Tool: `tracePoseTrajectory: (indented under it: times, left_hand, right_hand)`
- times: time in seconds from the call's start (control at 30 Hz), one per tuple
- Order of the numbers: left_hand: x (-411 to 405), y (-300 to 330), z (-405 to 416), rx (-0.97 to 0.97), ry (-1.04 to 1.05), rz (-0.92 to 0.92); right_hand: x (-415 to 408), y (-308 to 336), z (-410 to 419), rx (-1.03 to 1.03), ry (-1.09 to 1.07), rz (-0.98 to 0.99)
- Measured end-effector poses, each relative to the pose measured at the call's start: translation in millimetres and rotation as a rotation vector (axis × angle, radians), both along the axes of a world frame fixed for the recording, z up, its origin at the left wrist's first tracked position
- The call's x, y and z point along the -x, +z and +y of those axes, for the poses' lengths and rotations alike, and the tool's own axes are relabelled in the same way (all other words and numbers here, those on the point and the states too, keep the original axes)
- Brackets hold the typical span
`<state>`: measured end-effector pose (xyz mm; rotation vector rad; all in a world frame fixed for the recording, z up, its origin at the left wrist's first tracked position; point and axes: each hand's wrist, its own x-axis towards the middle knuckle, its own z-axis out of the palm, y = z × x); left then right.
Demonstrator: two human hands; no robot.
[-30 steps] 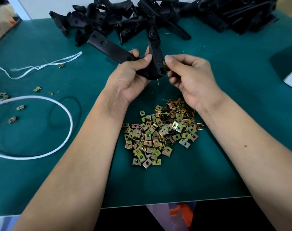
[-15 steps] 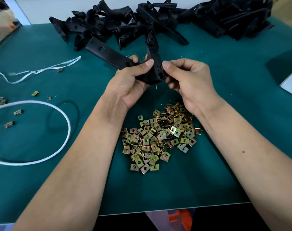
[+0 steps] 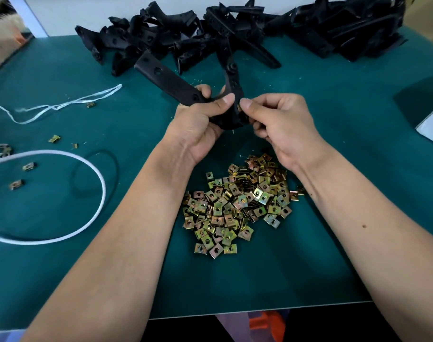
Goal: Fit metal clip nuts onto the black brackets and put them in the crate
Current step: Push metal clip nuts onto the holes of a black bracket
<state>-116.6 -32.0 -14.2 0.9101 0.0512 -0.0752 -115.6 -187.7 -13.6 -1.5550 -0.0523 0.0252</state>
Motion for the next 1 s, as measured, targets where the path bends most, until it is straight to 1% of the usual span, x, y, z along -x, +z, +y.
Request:
tracePoseTrajectory:
  times: [0.17, 0.27, 0.3, 0.33, 0.4, 0.43, 0.47, 0.53, 0.63, 0.73, 0.77, 0.9, 1.0]
  left_hand:
    - [-0.9, 0.3, 0.9, -0.036, 0.047, -0.019]
    - [-3.4, 5.0, 10.7, -0.003, 0.104, -0.001]
    - [-4.0, 6.1, 14.2, 0.017, 0.122, 0.014]
    - [-4.6, 7.1, 18.4, 0.031, 0.135, 0.029]
    - [-5.4, 7.3, 24.1, 0.042, 0.156, 0.053]
    - [-5.8, 7.4, 26.5, 0.042, 0.166, 0.059]
    - [-7.3, 6.8, 28.5, 0.045, 0.18, 0.065]
    - [-7.6, 5.0, 30.8, 0.045, 0.2, 0.088]
    - [-6.3, 5.4, 31.5, 0.062, 0.196, 0.103]
    - [-6.2, 6.5, 31.7, 0.047, 0.168, 0.1]
    - [-6.1, 6.6, 31.4, 0.042, 0.157, 0.101]
    - [-4.5, 6.1, 29.6, 0.025, 0.115, 0.109]
    - [-3.9, 5.7, 26.9, 0.011, 0.083, 0.093]
  right_hand:
    - [0.4, -2.2, 1.5, 0.094, 0.016, -0.097]
    - [0.6, 3.9, -0.5, 0.114, 0.136, -0.125]
    - [0.8, 6.5, -2.6, 0.175, 0.19, -0.144]
    - [0.3, 9.0, -4.3, 0.298, 0.243, -0.182]
    - [0.1, 12.7, -10.8, 0.631, 0.374, -0.263]
    - [1.3, 15.1, -12.6, 0.768, 0.463, -0.274]
    - [2.7, 17.3, -13.1, 0.857, 0.55, -0.263]
    - [5.4, 18.4, -13.0, 0.907, 0.662, -0.225]
    - [6.3, 19.7, -11.8, 0.926, 0.701, -0.231]
    - [4.8, 19.5, -14.1, 0.871, 0.641, -0.254]
    - [4.0, 18.7, -14.6, 0.807, 0.596, -0.259]
    - [1.7, 13.9, -14.1, 0.387, 0.374, -0.217]
    - [-0.9, 12.0, -14.8, 0.227, 0.279, -0.149]
